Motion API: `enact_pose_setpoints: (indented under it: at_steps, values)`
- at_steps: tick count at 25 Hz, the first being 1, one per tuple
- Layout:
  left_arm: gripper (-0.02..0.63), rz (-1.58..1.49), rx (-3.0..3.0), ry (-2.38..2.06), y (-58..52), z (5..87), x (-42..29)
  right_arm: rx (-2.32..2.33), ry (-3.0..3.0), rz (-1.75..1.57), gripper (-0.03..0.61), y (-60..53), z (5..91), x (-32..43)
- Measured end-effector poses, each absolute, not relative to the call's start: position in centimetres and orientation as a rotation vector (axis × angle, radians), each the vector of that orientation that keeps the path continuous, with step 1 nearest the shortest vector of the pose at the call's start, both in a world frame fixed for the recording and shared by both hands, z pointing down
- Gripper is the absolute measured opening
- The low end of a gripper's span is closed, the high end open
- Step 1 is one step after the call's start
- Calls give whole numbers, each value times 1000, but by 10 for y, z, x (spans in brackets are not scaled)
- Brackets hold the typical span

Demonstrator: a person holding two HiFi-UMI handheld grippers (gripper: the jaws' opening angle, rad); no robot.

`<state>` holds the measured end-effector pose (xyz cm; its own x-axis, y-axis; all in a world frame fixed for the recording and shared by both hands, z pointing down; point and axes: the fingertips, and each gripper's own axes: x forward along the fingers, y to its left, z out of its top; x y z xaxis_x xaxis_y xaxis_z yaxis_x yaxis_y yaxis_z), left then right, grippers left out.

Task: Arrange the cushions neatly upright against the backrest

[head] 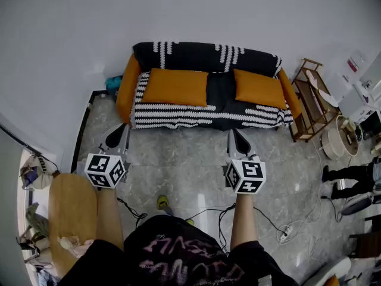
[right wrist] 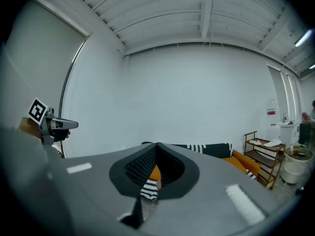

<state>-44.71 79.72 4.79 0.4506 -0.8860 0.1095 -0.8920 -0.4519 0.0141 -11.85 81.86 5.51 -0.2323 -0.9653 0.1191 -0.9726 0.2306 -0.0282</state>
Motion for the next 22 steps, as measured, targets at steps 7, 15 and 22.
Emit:
enact_pose_setpoints:
  at_steps: [7, 15, 22]
  values:
    - [2, 129, 2620, -1605, 786, 45, -455, 1892, -2400, 144, 9, 805, 56, -128]
    - [2, 158, 2610, -1605, 771, 55, -465, 1896, -2389, 163, 11, 787, 65, -135]
    - [2, 195, 2596, -1584, 729, 76, -494, 1901, -2356, 179, 11, 744, 78, -159]
